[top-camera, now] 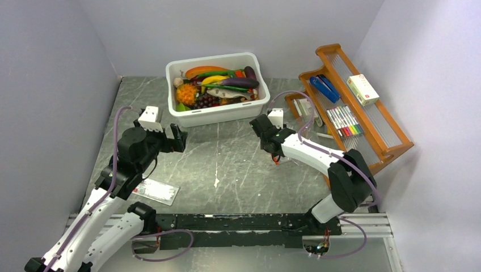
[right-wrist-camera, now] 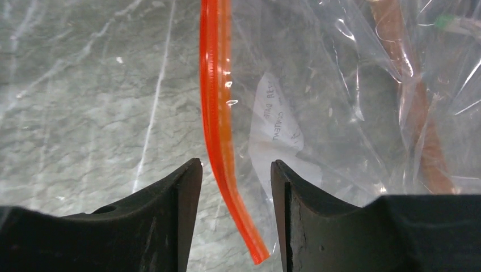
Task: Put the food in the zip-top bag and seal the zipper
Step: Pick up the zipper food storage bag at the center of the board.
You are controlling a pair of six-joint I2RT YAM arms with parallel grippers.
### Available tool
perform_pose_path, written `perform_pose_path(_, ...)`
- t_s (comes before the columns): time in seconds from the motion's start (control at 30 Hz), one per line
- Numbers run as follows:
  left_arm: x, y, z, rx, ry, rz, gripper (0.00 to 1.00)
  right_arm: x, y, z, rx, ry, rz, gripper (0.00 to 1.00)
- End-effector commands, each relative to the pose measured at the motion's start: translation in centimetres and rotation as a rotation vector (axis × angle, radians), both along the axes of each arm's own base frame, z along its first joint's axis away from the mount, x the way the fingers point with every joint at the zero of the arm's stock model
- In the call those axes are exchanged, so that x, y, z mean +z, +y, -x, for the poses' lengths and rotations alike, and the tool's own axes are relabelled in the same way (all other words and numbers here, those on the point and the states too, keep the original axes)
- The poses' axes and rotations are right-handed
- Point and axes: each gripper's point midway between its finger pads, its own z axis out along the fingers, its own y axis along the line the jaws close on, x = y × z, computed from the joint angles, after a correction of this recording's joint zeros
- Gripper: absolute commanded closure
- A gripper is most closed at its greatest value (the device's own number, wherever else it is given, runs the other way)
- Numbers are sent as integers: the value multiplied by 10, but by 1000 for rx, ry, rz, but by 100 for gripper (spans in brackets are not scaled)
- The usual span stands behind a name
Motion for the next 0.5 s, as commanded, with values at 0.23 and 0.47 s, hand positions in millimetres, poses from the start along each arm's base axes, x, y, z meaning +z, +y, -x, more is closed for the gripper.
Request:
perform_pose_path(0.23,7,0,-1,-2,-42,2,1,-33,-15,-17,17,37,122,58)
perform_pose_path(0.47,4,-12,2,-73,-45,5,1,-44,-5,-12,81,67,81,84)
